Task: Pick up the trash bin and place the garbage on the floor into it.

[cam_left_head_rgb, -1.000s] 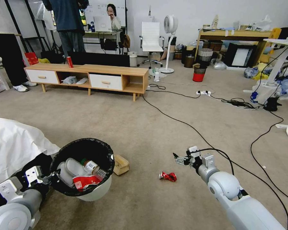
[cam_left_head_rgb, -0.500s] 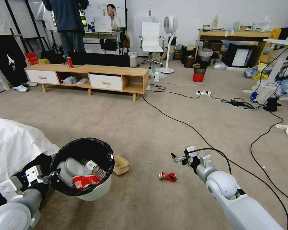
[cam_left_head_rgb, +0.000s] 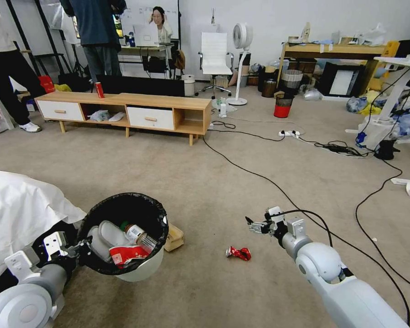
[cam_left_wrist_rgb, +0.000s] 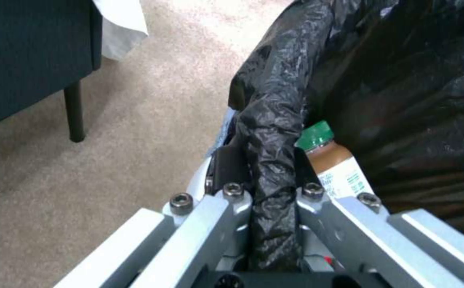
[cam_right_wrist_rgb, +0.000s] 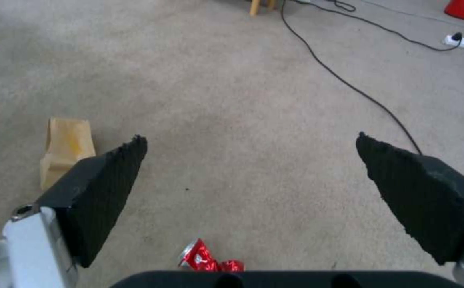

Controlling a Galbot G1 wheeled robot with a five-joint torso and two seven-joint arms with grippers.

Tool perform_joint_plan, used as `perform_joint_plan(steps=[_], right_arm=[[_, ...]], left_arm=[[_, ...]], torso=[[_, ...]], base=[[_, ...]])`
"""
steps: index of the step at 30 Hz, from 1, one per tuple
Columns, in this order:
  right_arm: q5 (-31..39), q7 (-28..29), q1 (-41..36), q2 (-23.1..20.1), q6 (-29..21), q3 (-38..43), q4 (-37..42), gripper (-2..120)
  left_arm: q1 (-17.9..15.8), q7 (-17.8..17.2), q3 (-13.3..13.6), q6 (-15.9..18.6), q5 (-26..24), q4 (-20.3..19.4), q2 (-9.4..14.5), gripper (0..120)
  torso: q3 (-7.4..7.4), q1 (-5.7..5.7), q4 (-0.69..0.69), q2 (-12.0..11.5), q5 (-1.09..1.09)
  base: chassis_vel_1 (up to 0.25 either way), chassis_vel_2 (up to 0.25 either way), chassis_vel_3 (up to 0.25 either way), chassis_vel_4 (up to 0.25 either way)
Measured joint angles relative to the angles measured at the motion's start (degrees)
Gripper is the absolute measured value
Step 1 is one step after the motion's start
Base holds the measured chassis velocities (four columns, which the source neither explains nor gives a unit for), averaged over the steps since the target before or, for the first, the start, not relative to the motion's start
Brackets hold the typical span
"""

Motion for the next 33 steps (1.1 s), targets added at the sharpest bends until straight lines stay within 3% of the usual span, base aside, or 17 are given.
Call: perform_joint_plan(steps=[22,33], right_arm=[[-0.11,-0.19,0.16,0.18,0.21,-0.43,-0.28,100],[-0.16,-0.24,0.33,0.66,1.10,-0.74,-0.95,100]], left_arm=[[0.27,0.35,-0.49,0.00,-0.08,0.00,-0.35,3],[0.27,0.44,-0.25,0.00,0.14,0.38,-0.48,3]], torso=[[2.40,0.37,0.00,2.79,0.00],[2.55,0.41,0.00,2.95,0.00]], base=[[0.000,0.000,0.000,0.000],[0.000,0.000,0.000,0.000]])
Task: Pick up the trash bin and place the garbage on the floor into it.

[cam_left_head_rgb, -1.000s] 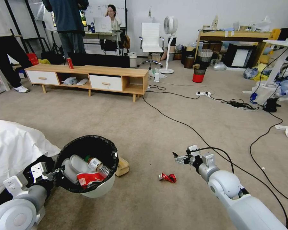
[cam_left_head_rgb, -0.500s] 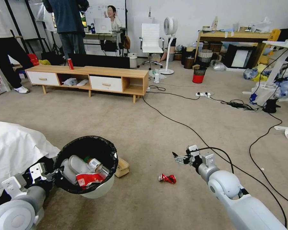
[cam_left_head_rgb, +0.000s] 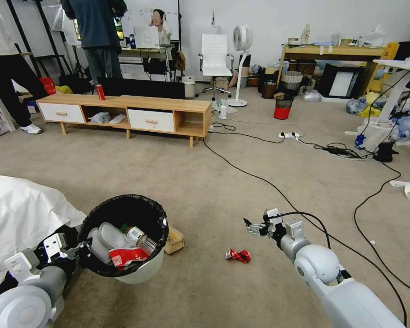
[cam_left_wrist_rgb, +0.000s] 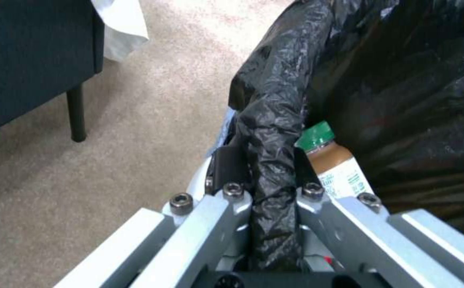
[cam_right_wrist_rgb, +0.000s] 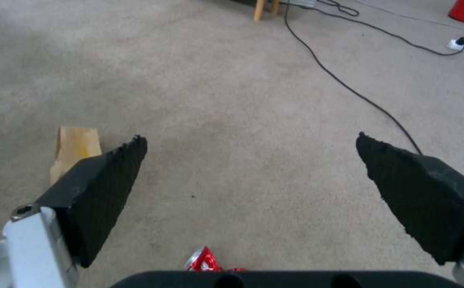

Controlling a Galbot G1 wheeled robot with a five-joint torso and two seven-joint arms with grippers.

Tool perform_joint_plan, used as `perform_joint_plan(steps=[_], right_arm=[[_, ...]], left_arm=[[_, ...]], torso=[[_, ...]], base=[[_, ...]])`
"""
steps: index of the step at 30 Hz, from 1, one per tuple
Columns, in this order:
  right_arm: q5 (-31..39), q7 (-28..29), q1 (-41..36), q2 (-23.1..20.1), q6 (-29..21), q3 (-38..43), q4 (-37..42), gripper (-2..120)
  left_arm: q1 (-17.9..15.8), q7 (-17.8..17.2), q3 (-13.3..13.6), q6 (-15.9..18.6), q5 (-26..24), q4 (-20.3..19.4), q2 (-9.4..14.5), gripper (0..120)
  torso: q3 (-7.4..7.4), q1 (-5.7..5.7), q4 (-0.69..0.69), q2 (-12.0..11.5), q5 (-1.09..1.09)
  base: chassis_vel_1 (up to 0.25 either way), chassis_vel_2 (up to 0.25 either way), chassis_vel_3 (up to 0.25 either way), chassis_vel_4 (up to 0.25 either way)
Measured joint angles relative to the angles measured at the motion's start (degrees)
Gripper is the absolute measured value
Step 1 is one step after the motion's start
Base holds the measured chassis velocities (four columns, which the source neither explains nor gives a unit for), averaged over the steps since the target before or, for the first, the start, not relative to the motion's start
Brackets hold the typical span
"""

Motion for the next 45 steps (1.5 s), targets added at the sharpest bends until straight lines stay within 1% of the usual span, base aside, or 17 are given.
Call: perform_joint_plan(steps=[7,13,27,33,45], right_arm=[[-0.48,-0.11,0.11,0.12,0.44,-0.09,-0.34,100],[-1.67,0.31,0.13,0.72,-0.20,-0.40,-0.43,100],[-1.11,1.40,0.40,1.30,-0.96,-1.11,-0.50,100],[-0.77,1.43,0.38,1.14,-0.41,-1.11,-0.49,100],[-0.58,1.38,0.40,1.23,-0.13,-1.32,-0.57,100]], left_arm=[[-0.13,0.06,0.09,0.00,0.03,0.26,-0.13,3],[-0.09,0.25,0.06,0.00,0.03,0.26,-0.20,3],[0.04,0.34,0.18,0.00,-0.01,-0.50,-0.40,3],[0.03,0.34,0.21,0.00,0.01,-0.50,-0.57,3],[0.27,0.58,0.07,-0.01,0.17,-0.49,-0.70,3]], torso=[[-0.06,0.00,0.00,-0.06,0.00],[-0.12,0.00,0.00,-0.13,0.00],[-0.20,-0.03,0.00,-0.23,0.00],[-0.22,-0.04,0.00,-0.24,-0.01],[-0.23,-0.03,0.00,-0.28,-0.01]], base=[[0.000,0.000,0.000,0.000],[0.000,0.000,0.000,0.000],[0.000,0.000,0.000,0.000],[-0.086,0.081,0.087,-0.059],[-0.148,0.153,0.155,-0.148]])
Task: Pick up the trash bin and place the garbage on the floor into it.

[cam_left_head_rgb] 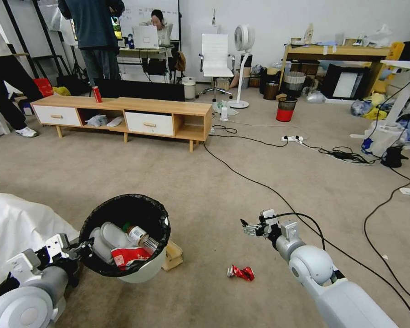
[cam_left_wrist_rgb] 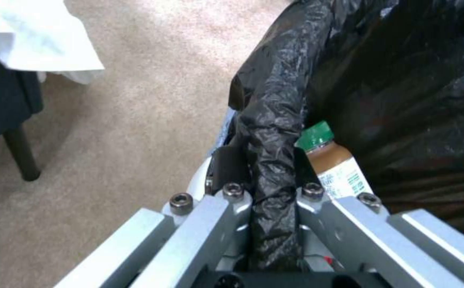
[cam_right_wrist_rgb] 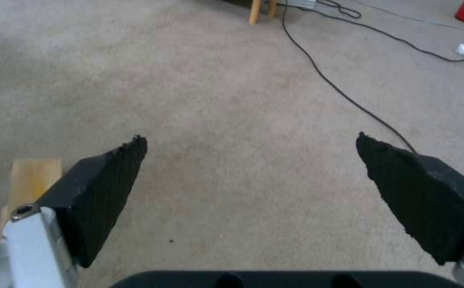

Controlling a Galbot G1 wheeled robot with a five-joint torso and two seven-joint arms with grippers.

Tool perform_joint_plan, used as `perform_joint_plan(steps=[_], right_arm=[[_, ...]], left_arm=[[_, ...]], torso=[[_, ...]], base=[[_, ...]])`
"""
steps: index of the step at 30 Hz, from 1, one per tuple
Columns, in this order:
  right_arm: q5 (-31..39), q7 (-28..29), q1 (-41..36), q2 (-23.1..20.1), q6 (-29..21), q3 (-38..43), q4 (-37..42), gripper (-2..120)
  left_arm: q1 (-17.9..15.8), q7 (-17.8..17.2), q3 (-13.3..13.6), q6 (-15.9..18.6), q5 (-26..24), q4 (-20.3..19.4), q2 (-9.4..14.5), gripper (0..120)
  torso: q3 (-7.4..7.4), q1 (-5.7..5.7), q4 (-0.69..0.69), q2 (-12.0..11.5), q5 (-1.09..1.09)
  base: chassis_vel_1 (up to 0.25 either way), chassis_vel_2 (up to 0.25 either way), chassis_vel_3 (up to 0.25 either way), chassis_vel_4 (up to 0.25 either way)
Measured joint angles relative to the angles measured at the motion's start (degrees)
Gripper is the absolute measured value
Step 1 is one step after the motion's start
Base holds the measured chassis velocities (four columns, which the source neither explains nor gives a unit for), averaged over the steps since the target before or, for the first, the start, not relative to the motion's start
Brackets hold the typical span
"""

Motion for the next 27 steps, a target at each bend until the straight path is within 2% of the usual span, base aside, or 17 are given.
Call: perform_joint_plan(steps=[13,16,17,19,20,21,22,23,24,25,26,27], right_arm=[[-1.68,-0.50,-0.45,-0.31,1.87,-0.02,-0.37,100],[-2.68,-1.65,-1.08,-0.80,0.22,0.47,0.53,100],[-3.44,-3.27,-1.61,-1.26,-2.40,1.35,1.65,100],[-3.78,-3.96,-1.79,-1.43,-3.66,1.73,2.09,100],[-6.18,-8.32,-2.60,-2.16,-9.36,3.69,4.15,100],[-6.18,-8.32,-2.60,-2.16,-9.36,3.69,4.15,100],[-7.79,-10.85,-2.85,-2.34,-11.10,4.51,4.78,100],[-11.11,-16.02,-3.35,-2.66,-13.82,6.12,5.73,100],[-14.20,-21.33,-3.88,-2.96,-14.86,7.35,6.22,100],[-14.20,-21.33,-3.88,-2.96,-14.86,7.35,6.22,100],[-17.96,-28.70,-4.42,-3.23,-14.58,8.60,6.30,100],[-17.96,-28.70,-4.42,-3.23,-14.58,8.60,6.30,100]], left_arm=[[0.12,0.25,-0.04,0.00,0.27,0.07,-0.03,3],[0.18,0.27,-0.05,0.00,0.35,0.07,-0.06,3],[0.19,0.29,-0.05,0.00,0.39,0.07,-0.06,3],[0.20,0.30,-0.05,0.00,0.40,0.06,-0.07,3],[0.17,0.34,-0.01,0.00,0.50,0.10,-0.06,3],[0.17,0.34,-0.01,0.00,0.50,0.10,-0.06,3],[0.15,0.34,0.02,0.00,0.55,0.15,-0.09,3],[0.11,0.34,0.11,0.01,0.65,0.22,-0.13,3],[0.07,0.38,0.19,0.01,0.75,0.29,-0.16,3],[0.07,0.38,0.19,0.01,0.75,0.29,-0.16,3],[0.05,0.47,0.25,0.01,0.81,0.36,-0.18,3],[0.05,0.47,0.25,0.01,0.81,0.36,-0.18,3]], torso=[[-0.03,-0.01,0.00,-0.01,0.01],[-0.03,-0.02,0.00,-0.01,0.02],[-0.03,-0.02,0.00,-0.01,0.00],[-0.03,-0.02,0.00,-0.01,0.00],[-0.03,-0.02,-0.01,-0.02,0.02],[-0.03,-0.02,-0.01,-0.02,0.02],[-0.03,-0.01,-0.01,-0.01,0.02],[-0.03,-0.02,-0.01,-0.02,0.00],[-0.03,-0.01,-0.01,-0.02,0.00],[-0.03,-0.01,-0.01,-0.02,0.00],[-0.03,-0.01,-0.01,-0.02,0.01],[-0.03,-0.01,-0.01,-0.02,0.01]], base=[[-0.037,0.033,0.032,-0.034],[0.000,0.000,0.000,0.000],[0.000,0.000,0.000,0.000],[0.000,0.000,0.000,0.000],[0.000,0.000,0.000,0.000],[0.000,0.000,0.000,0.000],[0.000,0.000,0.000,0.000],[0.000,0.000,0.000,0.000],[0.000,0.000,0.000,0.000],[0.000,0.000,0.000,0.000],[0.000,0.000,0.000,0.000],[0.000,0.000,0.000,0.000]])
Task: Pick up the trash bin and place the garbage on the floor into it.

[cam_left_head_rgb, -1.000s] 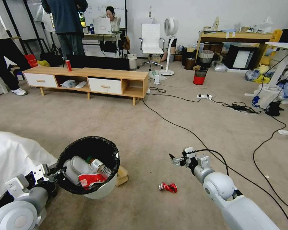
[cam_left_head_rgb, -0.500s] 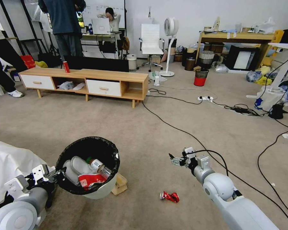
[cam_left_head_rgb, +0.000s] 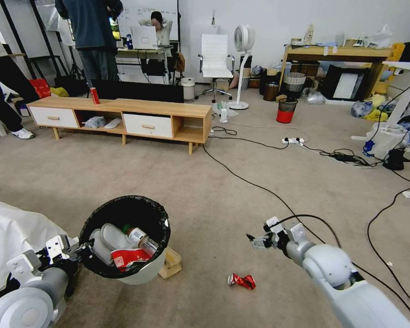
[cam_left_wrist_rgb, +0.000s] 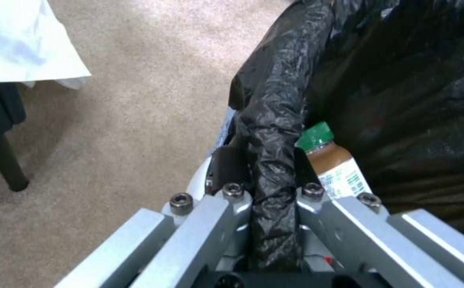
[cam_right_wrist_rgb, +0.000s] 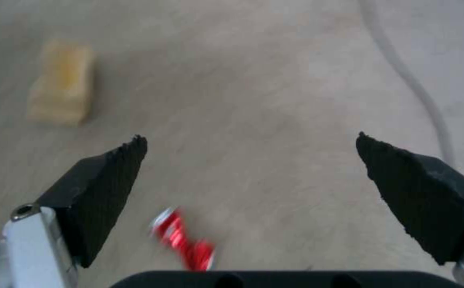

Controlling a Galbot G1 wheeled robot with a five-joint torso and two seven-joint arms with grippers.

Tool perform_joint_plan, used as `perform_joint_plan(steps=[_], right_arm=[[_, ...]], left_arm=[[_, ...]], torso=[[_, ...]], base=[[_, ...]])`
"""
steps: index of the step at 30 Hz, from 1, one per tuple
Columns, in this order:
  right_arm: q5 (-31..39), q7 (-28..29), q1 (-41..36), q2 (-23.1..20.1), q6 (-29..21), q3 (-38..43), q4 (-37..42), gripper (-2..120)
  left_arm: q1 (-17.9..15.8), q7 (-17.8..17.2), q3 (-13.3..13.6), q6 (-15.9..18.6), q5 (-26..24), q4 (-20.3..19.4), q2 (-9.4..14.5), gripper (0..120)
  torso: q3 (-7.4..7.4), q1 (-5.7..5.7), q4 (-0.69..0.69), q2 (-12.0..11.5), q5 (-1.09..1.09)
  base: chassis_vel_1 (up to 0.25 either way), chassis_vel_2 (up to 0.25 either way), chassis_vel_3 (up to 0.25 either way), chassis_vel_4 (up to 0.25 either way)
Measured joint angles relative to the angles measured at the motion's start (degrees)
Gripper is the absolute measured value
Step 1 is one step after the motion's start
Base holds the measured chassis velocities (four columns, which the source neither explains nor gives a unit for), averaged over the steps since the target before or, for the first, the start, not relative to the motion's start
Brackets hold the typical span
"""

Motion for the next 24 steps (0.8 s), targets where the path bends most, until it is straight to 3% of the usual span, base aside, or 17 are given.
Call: perform_joint_plan(steps=[1,2,4,10,12,17,24], right_arm=[[-3.90,-6.49,-0.52,-0.38,1.63,0.92,-0.11,100],[-3.90,-6.49,-0.52,-0.38,1.63,0.92,-0.11,100],[-10.95,-13.96,-1.51,-1.29,7.47,0.81,-1.72,100],[-16.46,-17.33,-1.55,-1.74,14.86,-0.92,-4.84,100],[-19.31,-19.49,-0.79,-1.56,21.93,-2.05,-8.18,100],[-21.10,-20.19,0.17,-0.95,24.34,-3.57,-11.27,100],[-20.41,-22.29,3.95,2.03,34.40,-6.11,-22.18,100]], left_arm=[[-0.01,0.11,0.02,0.00,0.04,0.07,0.00,3],[-0.01,0.11,0.02,0.00,0.04,0.07,0.00,3],[0.03,0.27,0.02,0.00,0.09,0.13,-0.01,3],[0.36,0.40,-0.06,0.00,0.16,0.10,-0.03,3],[0.66,0.61,-0.16,0.00,0.45,-0.02,-0.18,3],[0.99,0.80,-0.24,0.00,0.63,-0.12,-0.30,3],[1.60,1.08,-0.65,-0.36,0.74,-0.25,-0.59,3]], torso=[[0.00,0.00,0.00,0.00,0.00],[0.00,0.00,0.00,0.00,0.00],[0.00,0.00,0.00,0.00,0.00],[0.00,0.00,0.00,0.00,-0.01],[0.00,0.00,0.01,-0.01,0.00],[0.00,0.00,0.01,-0.01,-0.01],[0.00,0.00,0.00,-0.01,-0.01]], base=[[0.000,0.000,0.000,0.000],[0.000,0.000,0.000,0.000],[0.000,0.000,0.000,0.000],[0.000,0.000,0.000,0.000],[0.000,0.000,0.000,0.000],[0.000,0.000,0.000,0.000],[0.000,0.000,0.000,0.000]])
